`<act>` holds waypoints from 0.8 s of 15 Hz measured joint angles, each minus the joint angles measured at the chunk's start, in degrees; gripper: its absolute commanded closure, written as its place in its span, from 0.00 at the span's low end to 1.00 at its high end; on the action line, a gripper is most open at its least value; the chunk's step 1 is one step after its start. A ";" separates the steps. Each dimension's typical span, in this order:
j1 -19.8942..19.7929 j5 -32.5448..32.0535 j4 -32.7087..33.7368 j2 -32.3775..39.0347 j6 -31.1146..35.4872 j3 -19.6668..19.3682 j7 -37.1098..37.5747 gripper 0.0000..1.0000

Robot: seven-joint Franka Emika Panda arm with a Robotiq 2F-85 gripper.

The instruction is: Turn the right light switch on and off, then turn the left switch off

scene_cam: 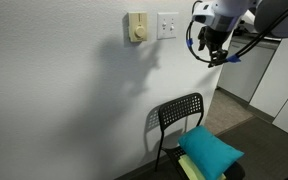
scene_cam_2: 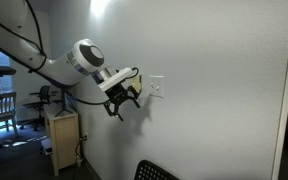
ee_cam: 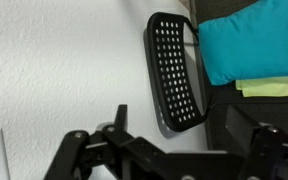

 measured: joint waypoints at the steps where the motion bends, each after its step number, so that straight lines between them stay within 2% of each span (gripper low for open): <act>1: -0.16 0.49 0.11 0.49 3.17 -0.48 -2.17 0.00; 4: -0.87 2.91 0.52 2.02 12.25 -1.79 -7.98 0.00; 12: -0.82 2.38 0.60 2.25 12.73 -1.61 -7.86 0.00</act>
